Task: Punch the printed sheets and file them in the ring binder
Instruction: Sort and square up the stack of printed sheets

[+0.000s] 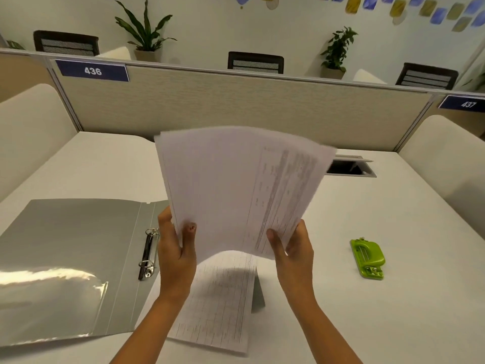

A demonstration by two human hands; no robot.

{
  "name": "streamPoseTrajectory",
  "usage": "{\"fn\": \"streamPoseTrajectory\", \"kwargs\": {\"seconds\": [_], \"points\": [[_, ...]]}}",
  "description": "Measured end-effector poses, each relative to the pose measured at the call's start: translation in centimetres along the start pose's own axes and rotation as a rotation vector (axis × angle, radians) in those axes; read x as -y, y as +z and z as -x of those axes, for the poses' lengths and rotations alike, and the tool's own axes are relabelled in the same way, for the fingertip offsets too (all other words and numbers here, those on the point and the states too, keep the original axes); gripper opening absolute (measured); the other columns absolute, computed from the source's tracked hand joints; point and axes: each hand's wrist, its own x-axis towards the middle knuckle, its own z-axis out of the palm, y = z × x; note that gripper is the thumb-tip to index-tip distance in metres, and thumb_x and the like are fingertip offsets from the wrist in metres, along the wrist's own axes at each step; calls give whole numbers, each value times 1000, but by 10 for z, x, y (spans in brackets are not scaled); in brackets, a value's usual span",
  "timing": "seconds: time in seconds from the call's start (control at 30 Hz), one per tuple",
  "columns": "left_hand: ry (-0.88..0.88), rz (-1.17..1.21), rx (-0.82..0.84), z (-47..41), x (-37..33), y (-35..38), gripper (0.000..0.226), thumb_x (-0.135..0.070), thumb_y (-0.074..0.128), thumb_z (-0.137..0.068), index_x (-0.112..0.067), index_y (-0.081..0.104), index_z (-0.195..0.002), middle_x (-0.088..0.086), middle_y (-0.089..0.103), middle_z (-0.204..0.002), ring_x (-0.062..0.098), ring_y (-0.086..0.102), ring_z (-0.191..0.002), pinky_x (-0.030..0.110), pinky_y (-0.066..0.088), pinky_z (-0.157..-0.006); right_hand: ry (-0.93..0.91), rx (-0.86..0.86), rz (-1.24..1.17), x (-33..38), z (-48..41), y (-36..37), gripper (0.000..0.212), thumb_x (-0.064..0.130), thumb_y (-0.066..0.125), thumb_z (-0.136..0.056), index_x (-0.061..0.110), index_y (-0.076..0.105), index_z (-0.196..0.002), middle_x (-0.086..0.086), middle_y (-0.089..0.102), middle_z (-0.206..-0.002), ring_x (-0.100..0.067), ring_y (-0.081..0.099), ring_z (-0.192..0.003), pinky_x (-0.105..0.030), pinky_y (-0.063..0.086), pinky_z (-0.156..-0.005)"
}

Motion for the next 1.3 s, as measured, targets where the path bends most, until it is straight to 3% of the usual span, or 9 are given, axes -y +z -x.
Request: {"fn": "streamPoseTrajectory", "kwargs": {"seconds": [0.1, 0.2, 0.37, 0.53, 0.73, 0.9, 1.0, 1.17, 1.3], "points": [[20, 20, -8, 3, -1, -1, 42, -79, 38, -76, -66, 30, -115, -27, 50, -113, -13, 58, -98, 3, 48, -66, 17, 8, -26, 0, 4, 2, 46, 31, 65, -81, 31, 41, -120, 17, 58, -117, -10, 61, -102, -29, 54, -85], [0, 76, 9, 5, 4, -3, 41, -80, 42, -75, -69, 31, -113, -43, 50, -111, -12, 59, -101, 7, 51, -66, 37, 2, -89, 0, 4, 2, 35, 23, 64, -85, 37, 42, -109, 16, 59, -113, -6, 63, -97, -28, 56, -81], [-52, 26, 40, 9, 16, -2, 42, -82, 45, -70, -71, 34, -109, -46, 51, -103, -11, 60, -96, 10, 53, -61, 47, 43, -54, -1, 6, 7, 23, 20, 57, -90, 35, 44, -102, 21, 57, -108, 7, 63, -86, -10, 53, -65], [-68, -34, 12, 11, 22, -6, 54, -77, 47, -73, -39, 49, -112, -19, 58, -102, 0, 63, -86, 9, 54, -65, 46, 67, 47, -11, 5, 8, 22, 18, 55, -92, 32, 43, -103, 22, 57, -104, 17, 59, -86, -6, 50, -62], [-263, 29, 34, -17, 25, -33, 29, -19, 59, -90, -11, 62, -117, 2, 68, -102, 26, 66, -93, 38, 55, -78, 78, -11, 163, -34, 6, 2, 13, 21, 60, -90, 22, 52, -100, 11, 63, -96, -4, 61, -87, -10, 51, -71], [-421, 42, 103, -34, 43, -69, 11, -18, 62, -90, -24, 66, -99, -5, 72, -86, 13, 69, -72, 23, 55, -58, 243, 4, 277, -49, 7, 0, 22, 23, 64, -87, 20, 49, -104, 6, 60, -96, -14, 60, -92, -11, 43, -68], [-478, 48, 77, -34, 51, -82, 13, -16, 61, -90, -19, 65, -102, -3, 69, -89, 11, 67, -71, 24, 54, -61, 399, 131, 489, -58, 7, 1, 28, 24, 63, -87, 17, 46, -109, 0, 60, -102, -17, 60, -92, -20, 46, -71], [-612, 86, 66, -30, 66, -100, 14, -13, 61, -90, -14, 64, -104, 2, 70, -93, 14, 68, -74, 28, 53, -66, 397, 227, 724, -65, 15, 14, 28, 32, 61, -88, 12, 53, -106, -2, 63, -101, -18, 59, -94, -26, 50, -79], [-670, 66, 71, -26, 74, -108, 10, -12, 61, -89, -14, 65, -99, 1, 73, -84, 12, 70, -65, 27, 54, -59, 433, 221, 661, -59, 12, 25, 28, 32, 64, -86, 13, 46, -94, 0, 58, -90, -15, 57, -82, -20, 46, -60]]}}
